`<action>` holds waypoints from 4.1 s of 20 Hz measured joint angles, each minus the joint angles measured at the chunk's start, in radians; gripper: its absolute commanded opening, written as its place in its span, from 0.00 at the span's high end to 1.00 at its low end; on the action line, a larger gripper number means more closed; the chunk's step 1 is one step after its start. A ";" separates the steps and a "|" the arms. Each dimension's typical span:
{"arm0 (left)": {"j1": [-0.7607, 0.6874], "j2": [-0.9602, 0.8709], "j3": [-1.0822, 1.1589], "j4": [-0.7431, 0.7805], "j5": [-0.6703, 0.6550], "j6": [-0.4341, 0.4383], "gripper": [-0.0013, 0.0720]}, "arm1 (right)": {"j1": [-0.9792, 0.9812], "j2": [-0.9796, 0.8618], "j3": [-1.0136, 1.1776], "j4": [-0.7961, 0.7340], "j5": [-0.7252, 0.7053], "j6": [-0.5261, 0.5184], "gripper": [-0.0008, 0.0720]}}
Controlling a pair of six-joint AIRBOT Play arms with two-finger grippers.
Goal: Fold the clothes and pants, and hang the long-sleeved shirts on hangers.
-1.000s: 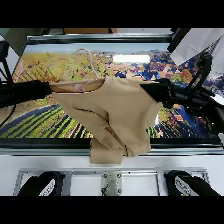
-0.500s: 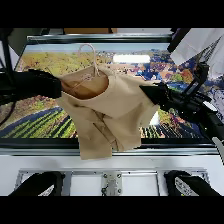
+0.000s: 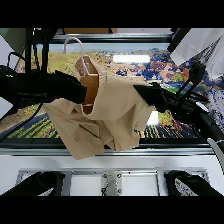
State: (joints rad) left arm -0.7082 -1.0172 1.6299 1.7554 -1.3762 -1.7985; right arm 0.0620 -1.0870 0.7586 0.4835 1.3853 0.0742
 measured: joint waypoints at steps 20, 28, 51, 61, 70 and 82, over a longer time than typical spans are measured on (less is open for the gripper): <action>0.171 0.132 0.124 0.006 -0.012 -0.006 0.96 | 0.011 0.000 0.002 0.116 0.042 -0.027 0.96; 0.256 0.292 -0.198 -0.048 0.115 -0.015 0.96 | -0.228 0.070 0.130 0.134 -0.055 -0.047 0.96; 0.262 -0.084 -0.087 -0.134 0.171 0.099 0.96 | -1.280 0.297 0.500 -0.053 -0.858 0.004 0.96; 0.262 -0.088 -0.087 -0.134 0.175 0.102 0.96 | -1.288 0.293 0.587 -0.120 -1.012 0.001 0.96; 0.262 -0.088 -0.087 -0.135 0.169 0.100 0.96 | -1.288 0.244 0.592 -0.124 -1.107 0.000 0.96; 0.262 -0.088 -0.087 -0.136 0.167 0.087 0.96 | -1.288 0.182 0.737 -0.122 -1.049 0.000 0.96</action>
State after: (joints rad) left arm -0.4458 -1.1049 1.5429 1.6192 -1.2087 -1.7119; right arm -1.2263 -0.9047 1.4960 0.3618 0.3367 0.0746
